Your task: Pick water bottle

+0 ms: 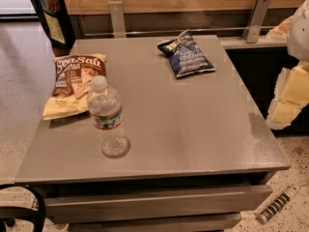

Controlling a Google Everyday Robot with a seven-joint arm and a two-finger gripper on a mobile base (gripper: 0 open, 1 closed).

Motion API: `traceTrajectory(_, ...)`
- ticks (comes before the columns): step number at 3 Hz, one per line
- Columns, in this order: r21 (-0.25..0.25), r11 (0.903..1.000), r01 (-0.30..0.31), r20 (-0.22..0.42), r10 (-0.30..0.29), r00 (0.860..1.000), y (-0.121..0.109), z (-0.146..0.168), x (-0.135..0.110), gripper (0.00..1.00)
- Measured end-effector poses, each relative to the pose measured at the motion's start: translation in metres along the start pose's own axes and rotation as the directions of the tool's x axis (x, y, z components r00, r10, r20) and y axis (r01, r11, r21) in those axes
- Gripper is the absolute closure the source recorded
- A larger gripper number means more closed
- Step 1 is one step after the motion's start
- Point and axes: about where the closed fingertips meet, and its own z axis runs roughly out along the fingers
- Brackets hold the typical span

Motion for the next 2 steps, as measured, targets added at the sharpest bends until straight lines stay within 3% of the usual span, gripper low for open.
traceTrajectory(1, 0.002, 1.0000, 0.000, 0.002, 0.000, 1.000, 0.000, -0.001, -0.001, 0.00)
traceTrajectory(2, -0.006, 0.9999, 0.008, 0.076, -0.008, 0.997, 0.005, -0.002, -0.015, 0.00)
